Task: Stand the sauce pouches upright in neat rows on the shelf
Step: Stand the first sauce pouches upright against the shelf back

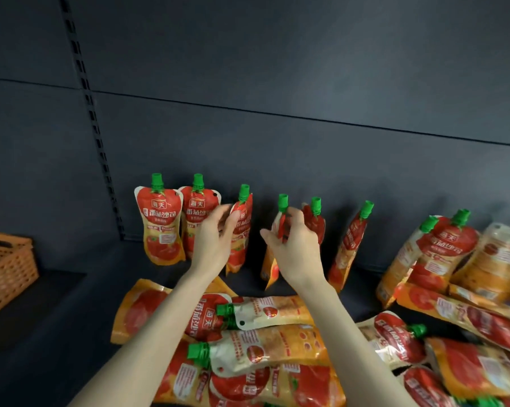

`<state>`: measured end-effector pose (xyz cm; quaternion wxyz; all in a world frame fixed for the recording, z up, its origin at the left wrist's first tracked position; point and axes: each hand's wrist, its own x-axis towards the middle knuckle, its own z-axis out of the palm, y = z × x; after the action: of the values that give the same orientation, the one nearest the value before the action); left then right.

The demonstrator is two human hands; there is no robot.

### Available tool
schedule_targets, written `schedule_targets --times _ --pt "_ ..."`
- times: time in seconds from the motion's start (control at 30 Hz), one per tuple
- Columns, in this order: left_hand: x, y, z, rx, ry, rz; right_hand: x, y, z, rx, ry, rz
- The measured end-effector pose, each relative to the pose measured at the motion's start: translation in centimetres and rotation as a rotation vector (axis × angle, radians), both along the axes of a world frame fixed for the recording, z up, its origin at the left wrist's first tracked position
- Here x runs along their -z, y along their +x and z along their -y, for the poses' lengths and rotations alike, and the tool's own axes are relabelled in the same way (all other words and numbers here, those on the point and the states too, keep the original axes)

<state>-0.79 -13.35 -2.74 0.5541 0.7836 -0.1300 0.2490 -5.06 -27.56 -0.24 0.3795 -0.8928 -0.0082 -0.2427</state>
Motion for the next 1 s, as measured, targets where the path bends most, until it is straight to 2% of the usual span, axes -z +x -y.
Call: schedule_targets --times 0.1,0.2,0.43,0.63,0.8,1.0 --pt "-0.4 -0.1 -0.7 -0.038 0.039 0.016 0.5 0.0 -0.2 0.02 -0.066 -0.062" --pt "-0.3 0.1 -1.7 -0.054 0.074 0.01 0.9 0.3 -0.4 0.046 -0.048 -0.049" --pt "0.1 -0.5 -2.1 0.002 0.019 -0.009 1.4 0.5 -0.5 -0.089 0.169 -0.118" --pt "1.1 -0.5 -1.8 0.084 -0.119 -0.08 0.8 -0.7 -0.2 -0.246 0.506 -0.248" --pt "1.3 -0.5 -2.1 0.118 -0.133 -0.117 0.9 0.1 -0.4 -0.289 0.605 -0.306" --pt "0.8 -0.8 -2.2 0.145 -0.113 -0.14 1.6 1.7 -0.7 -0.263 0.633 -0.262"
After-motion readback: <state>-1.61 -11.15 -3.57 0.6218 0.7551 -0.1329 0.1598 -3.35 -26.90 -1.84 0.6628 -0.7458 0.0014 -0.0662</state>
